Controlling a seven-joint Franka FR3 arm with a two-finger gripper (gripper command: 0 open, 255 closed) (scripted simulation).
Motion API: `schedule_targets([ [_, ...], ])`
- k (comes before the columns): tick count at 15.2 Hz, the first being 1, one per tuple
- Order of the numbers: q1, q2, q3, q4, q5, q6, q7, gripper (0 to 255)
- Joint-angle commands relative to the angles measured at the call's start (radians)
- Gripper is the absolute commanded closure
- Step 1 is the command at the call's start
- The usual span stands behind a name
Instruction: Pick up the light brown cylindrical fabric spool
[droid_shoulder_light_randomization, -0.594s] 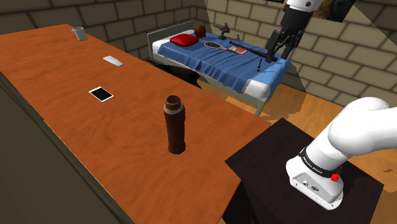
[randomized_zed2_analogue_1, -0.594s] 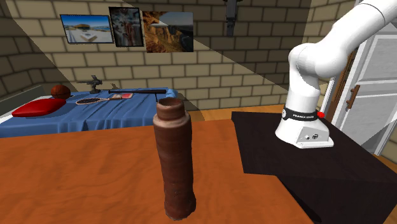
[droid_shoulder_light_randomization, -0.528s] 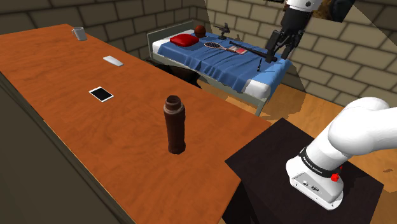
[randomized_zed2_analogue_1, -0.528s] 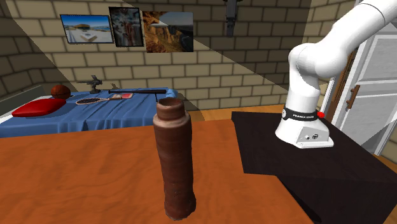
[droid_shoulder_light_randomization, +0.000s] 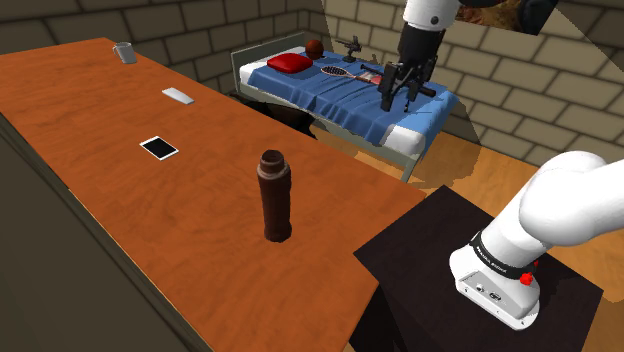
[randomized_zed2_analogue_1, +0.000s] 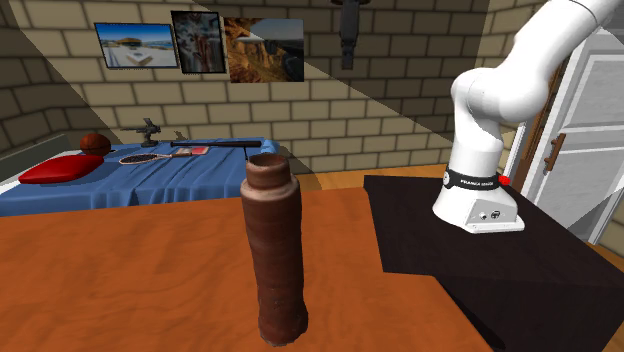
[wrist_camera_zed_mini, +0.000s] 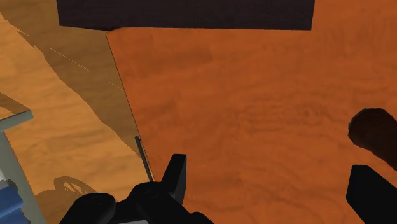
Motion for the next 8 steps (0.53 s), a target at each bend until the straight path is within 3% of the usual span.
schedule_targets([
  [1,0.014,0.054,0.045,0.030,0.001,0.024,0.029,0],
  [8,0.050,0.255,0.202,0.148,-0.036,0.091,0.141,0],
])
